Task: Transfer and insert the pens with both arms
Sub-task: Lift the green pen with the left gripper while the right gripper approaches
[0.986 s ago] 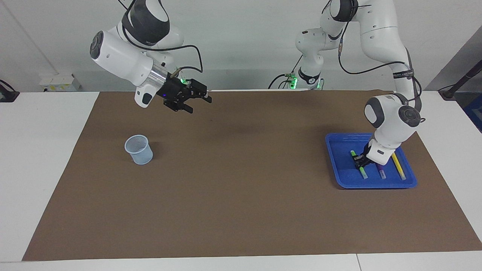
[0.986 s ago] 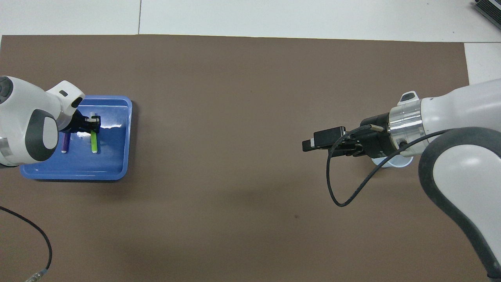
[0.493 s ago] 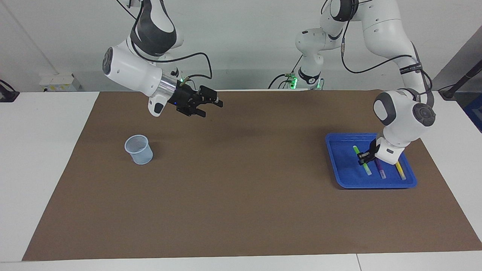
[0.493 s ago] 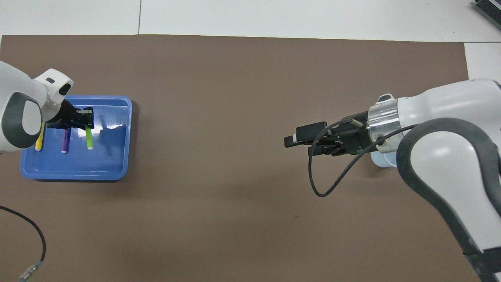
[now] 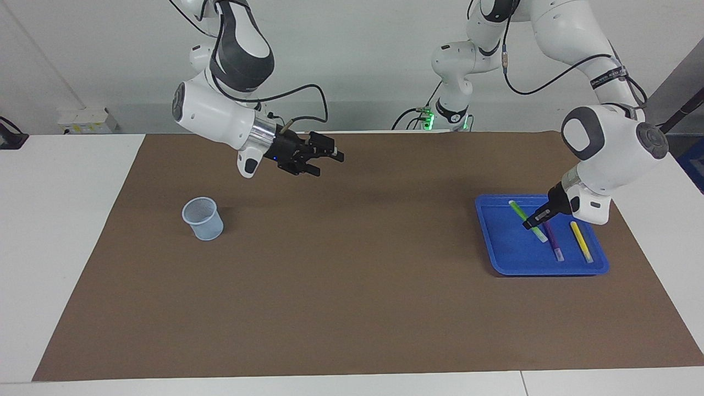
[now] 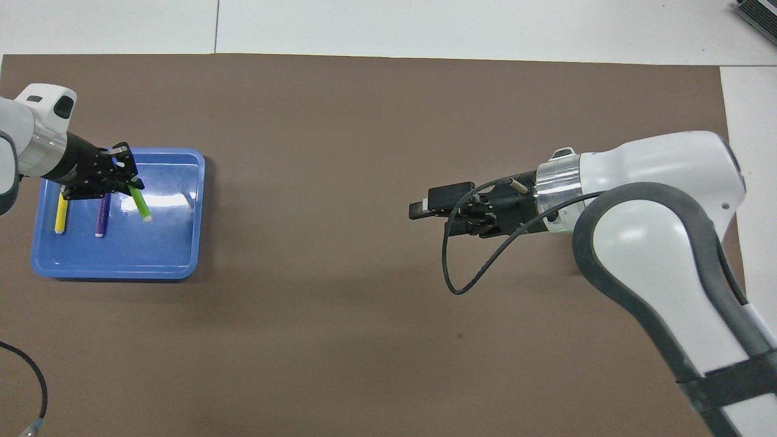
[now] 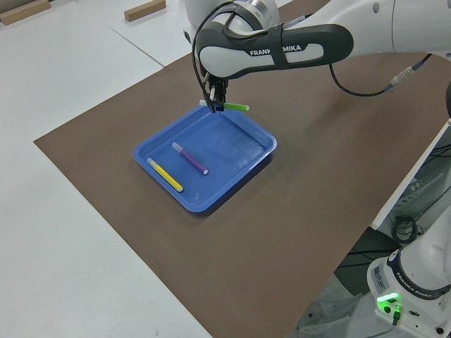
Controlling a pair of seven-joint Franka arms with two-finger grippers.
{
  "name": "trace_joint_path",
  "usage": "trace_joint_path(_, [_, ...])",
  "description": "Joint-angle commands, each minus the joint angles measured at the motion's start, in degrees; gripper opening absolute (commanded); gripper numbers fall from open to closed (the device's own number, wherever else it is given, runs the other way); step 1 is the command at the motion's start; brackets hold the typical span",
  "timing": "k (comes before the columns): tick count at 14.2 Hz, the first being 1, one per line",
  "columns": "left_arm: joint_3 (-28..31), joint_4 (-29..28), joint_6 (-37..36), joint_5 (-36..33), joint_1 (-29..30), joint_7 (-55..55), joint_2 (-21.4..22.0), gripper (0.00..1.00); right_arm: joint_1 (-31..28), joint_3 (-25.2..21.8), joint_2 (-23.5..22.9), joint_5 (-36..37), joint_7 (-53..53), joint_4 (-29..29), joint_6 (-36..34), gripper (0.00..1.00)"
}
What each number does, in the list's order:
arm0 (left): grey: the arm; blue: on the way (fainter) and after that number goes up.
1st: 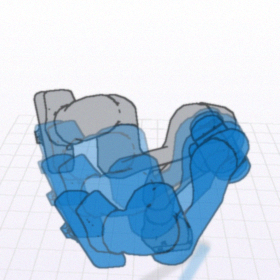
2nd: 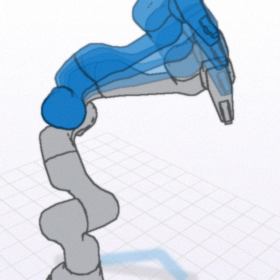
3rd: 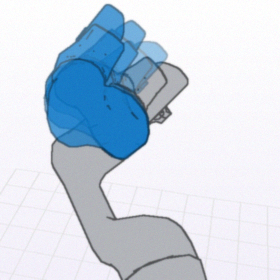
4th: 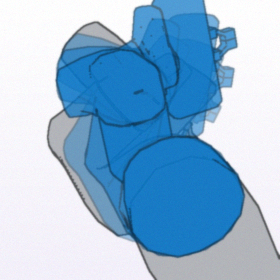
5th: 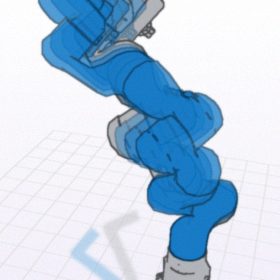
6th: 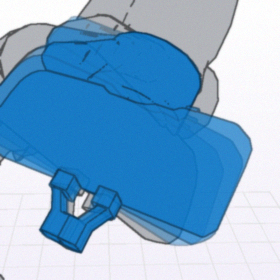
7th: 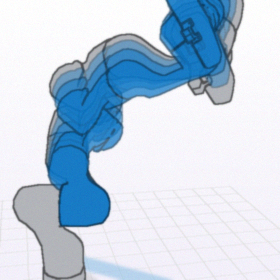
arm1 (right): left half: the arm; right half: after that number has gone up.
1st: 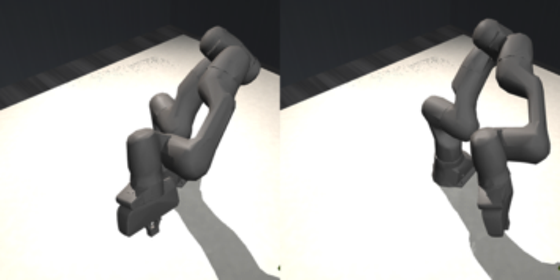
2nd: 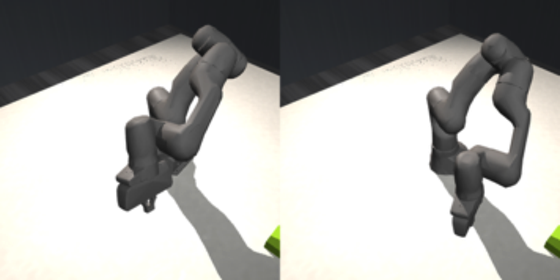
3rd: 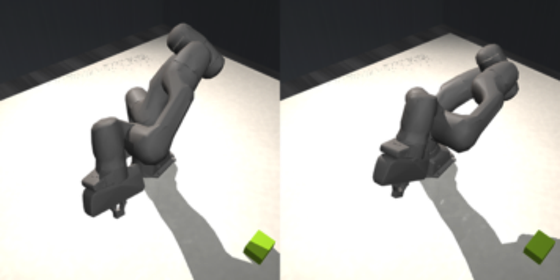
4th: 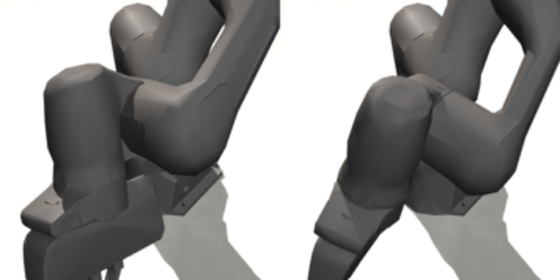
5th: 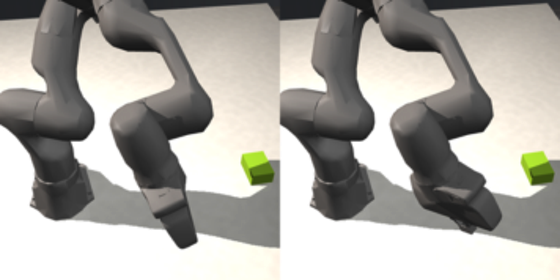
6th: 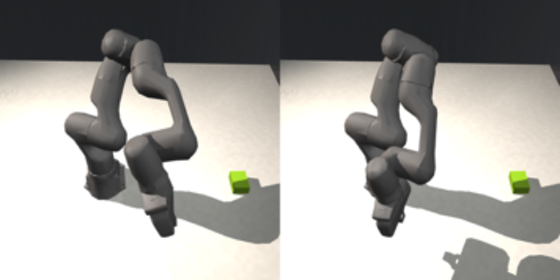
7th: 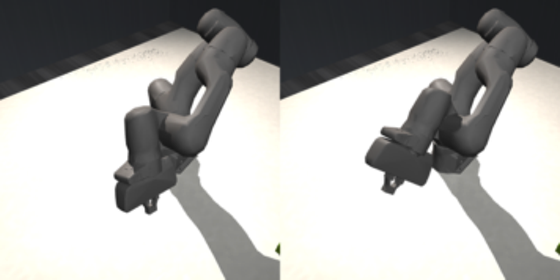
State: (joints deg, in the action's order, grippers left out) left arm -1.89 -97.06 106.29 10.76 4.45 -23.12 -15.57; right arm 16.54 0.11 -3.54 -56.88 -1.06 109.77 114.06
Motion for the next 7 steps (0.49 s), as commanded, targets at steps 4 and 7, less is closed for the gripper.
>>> trace_joint_path(4, [0.4,-0.94,-3.37,3.56,-7.52,-17.27,3.79,0.0,2.35,-0.02,-2.78,-4.03,0.62,-1.13,2.92,1.0])
trace_joint_path(7, [0.4,-1.72,-3.54,5.85,-11.12,-26.51,4.93,0.0,3.58,0.24,-3.57,-4.03,0.62,-1.4,2.83,1.0])
